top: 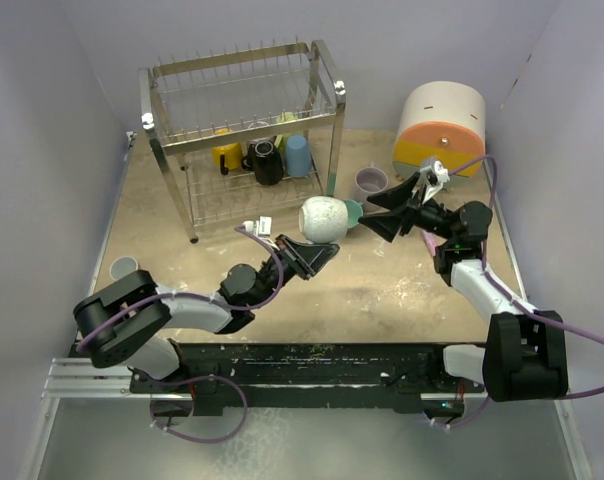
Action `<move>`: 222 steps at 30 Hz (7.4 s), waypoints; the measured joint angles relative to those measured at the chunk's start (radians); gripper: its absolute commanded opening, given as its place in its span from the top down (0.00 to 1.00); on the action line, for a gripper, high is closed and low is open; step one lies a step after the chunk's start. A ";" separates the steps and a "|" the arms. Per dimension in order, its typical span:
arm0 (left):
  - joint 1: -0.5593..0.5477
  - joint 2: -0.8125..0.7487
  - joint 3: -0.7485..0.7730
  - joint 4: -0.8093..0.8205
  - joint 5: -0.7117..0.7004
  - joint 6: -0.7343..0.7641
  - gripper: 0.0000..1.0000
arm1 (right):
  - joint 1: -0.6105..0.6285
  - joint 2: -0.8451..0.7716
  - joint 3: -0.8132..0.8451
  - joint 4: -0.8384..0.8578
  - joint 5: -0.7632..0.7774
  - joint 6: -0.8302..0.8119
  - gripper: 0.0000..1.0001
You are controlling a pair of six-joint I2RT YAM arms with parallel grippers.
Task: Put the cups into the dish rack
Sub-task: Turn the cup upside down in the dish rack, then pick up the cup at the center of the board.
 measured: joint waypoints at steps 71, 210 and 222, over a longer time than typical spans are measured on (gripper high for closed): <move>0.583 -0.083 0.395 -1.225 -0.130 0.750 1.00 | -0.026 0.000 0.040 -0.181 -0.025 -0.123 0.25; 0.927 -0.726 0.377 -2.069 -0.163 0.478 0.16 | -0.029 -0.034 0.073 -0.276 -0.027 -0.199 0.26; 1.238 -0.499 0.332 -1.868 -0.039 0.426 0.34 | -0.029 -0.049 0.075 -0.289 -0.027 -0.214 0.26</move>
